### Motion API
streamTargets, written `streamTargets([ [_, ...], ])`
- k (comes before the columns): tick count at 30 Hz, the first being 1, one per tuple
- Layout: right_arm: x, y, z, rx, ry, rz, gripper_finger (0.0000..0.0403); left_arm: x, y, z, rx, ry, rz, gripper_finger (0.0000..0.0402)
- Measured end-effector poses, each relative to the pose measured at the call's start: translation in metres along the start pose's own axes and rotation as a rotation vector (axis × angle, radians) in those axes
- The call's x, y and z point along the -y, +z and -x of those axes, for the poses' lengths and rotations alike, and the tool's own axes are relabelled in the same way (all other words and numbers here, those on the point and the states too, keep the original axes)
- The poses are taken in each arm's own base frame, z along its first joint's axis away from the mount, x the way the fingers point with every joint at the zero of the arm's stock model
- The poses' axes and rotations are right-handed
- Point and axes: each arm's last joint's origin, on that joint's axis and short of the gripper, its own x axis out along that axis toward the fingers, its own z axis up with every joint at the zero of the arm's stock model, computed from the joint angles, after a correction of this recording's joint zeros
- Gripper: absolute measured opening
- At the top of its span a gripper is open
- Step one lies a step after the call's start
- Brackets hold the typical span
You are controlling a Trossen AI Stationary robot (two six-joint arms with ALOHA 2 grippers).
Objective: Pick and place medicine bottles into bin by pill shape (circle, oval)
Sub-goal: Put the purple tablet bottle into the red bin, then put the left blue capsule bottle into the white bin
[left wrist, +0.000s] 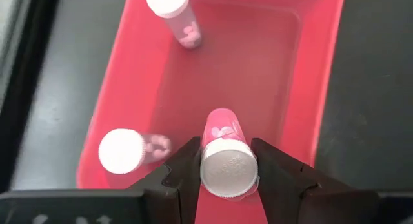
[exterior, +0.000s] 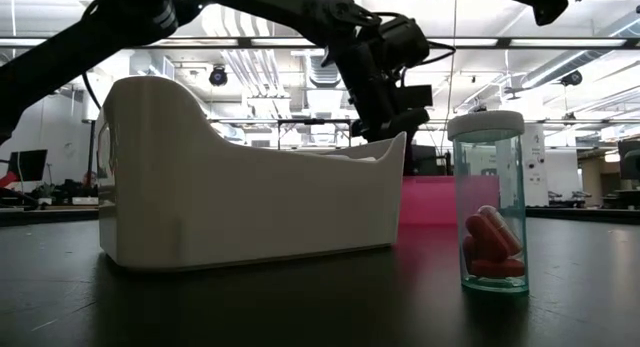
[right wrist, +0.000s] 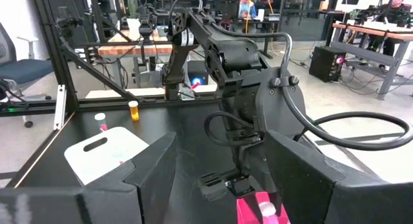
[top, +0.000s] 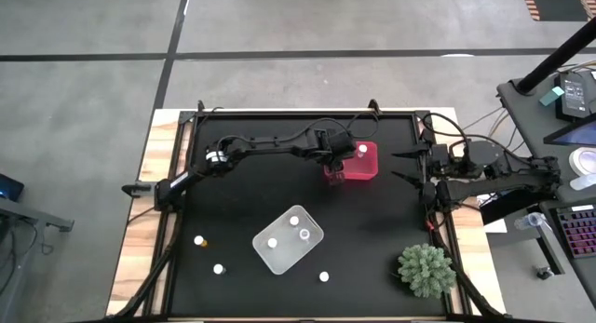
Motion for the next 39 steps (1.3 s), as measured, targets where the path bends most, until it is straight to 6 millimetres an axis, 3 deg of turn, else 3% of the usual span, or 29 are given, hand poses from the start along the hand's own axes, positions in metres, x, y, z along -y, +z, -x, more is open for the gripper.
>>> streamTargets([
  [29, 0.0, -0.0001, 0.0, -0.001, 0.0, 0.001, 0.0224, 0.001, -0.0001, 0.0, 0.002, -0.04, 0.01, 0.0115],
  [32, 0.0, -0.0002, 0.0, -0.002, 0.0, 0.001, 0.0224, 0.001, -0.0001, 0.0001, 0.002, -0.04, 0.01, 0.0129],
  [39, 0.0, -0.0005, 0.0, -0.005, 0.0, 0.001, 0.0224, 0.0009, 0.0001, 0.0003, 0.003, -0.039, 0.011, 0.0202],
])
